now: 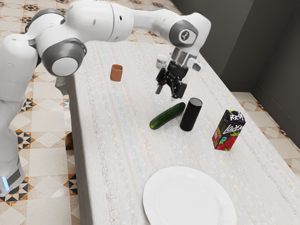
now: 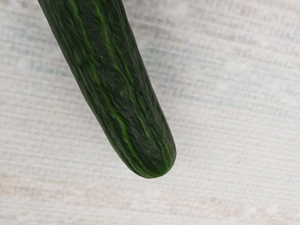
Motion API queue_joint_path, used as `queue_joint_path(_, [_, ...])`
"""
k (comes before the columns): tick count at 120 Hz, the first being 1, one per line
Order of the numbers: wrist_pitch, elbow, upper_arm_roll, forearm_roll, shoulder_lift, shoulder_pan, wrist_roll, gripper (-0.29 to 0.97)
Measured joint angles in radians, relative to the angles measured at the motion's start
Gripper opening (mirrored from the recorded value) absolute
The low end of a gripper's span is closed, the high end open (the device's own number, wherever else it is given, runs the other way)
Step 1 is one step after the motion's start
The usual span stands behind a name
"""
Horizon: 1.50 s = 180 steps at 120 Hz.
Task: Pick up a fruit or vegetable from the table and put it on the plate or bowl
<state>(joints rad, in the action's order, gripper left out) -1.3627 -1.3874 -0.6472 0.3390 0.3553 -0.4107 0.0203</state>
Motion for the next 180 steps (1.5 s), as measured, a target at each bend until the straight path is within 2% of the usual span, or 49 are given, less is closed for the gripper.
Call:
queue_joint_path(44, [-0.073, -0.073, 0.009, 0.021, 0.02, -0.016, 0.003, 0.68])
queue_joint_path(69, [-0.088, -0.084, -0.08, 0.02, 0.005, -0.015, 0.005, 0.68])
queue_joint_path(82, [-0.106, -0.12, -0.1, 0.02, 0.005, -0.01, 0.008, 0.68])
queue_joint_path(136, [-0.233, -0.118, -0.053, 0.056, 0.048, -0.011, 0.021, 0.68])
queue_joint_path(180, [-0.274, -0.091, -0.046, 0.109, 0.108, 0.003, 0.026, 0.68])
